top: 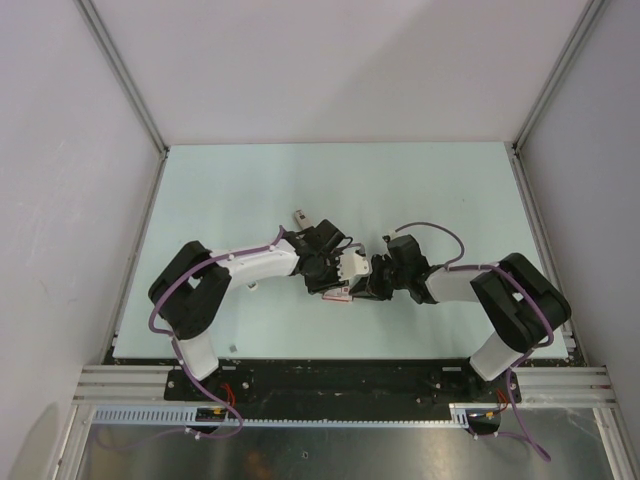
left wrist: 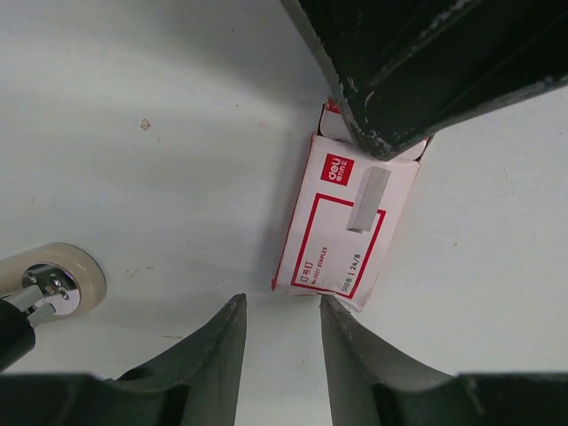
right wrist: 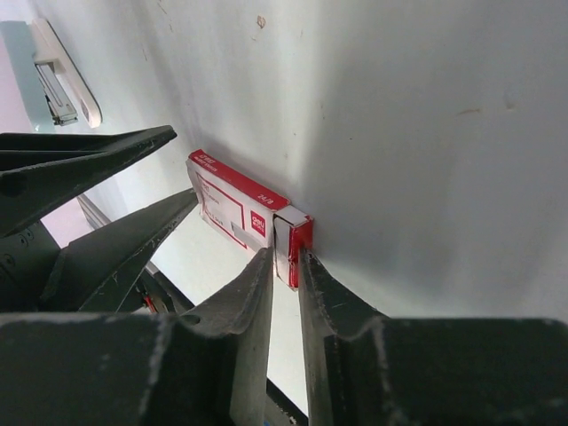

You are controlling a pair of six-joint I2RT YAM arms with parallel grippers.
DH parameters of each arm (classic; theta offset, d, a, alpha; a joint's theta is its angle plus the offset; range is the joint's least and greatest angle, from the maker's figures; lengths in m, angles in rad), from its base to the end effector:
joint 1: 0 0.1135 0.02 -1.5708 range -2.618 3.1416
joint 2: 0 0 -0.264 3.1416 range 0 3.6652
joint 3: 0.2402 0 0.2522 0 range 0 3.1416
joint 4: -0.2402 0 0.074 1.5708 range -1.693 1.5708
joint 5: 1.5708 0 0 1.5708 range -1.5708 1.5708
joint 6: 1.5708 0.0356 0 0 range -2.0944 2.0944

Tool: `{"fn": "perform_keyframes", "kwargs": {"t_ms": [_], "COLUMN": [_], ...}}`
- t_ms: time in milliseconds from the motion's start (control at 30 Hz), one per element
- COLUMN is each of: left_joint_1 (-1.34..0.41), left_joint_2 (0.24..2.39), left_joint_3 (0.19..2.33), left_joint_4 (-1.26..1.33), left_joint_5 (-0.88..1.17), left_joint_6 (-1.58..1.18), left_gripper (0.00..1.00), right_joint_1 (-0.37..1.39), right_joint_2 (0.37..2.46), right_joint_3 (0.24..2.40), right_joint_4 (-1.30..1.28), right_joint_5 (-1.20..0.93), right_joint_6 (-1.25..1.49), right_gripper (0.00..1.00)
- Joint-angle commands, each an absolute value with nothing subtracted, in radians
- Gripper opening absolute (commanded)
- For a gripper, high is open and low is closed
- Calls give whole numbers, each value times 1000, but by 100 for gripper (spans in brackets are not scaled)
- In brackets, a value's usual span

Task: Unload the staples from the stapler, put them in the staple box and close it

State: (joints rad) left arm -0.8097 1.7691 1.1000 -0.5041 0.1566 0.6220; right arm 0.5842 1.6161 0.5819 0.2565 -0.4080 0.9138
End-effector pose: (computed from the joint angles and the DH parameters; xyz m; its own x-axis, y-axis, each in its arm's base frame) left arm 0.2330 -0.2527 0.1668 -0.0758 0.9140 -0.3985 0.9856 0.1291 0.1087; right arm 0.2297 0.1688 0.1225 -0.9451 0.2465 -0.2147 0.0102 0.6788 0.7342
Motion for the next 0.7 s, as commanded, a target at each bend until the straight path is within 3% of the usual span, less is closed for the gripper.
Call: {"fn": "perform_keyframes", "kwargs": {"t_ms": [0, 667], "left_joint_1": [-822, -832], "left_joint_2": [1749, 1740], "left_joint_3": [1109, 1111], "left_joint_4": [-487, -487], "left_joint_5": [163, 156], "left_joint_6": [646, 650], "left_gripper": [43, 43], "right_joint_1": [595, 618], "right_joint_2": [1627, 1663], "right_joint_3": [611, 611], "right_joint_4": [288, 379], "right_joint_5": [-423, -440], "right_joint_6": [923, 965], "right_gripper": [24, 27]}}
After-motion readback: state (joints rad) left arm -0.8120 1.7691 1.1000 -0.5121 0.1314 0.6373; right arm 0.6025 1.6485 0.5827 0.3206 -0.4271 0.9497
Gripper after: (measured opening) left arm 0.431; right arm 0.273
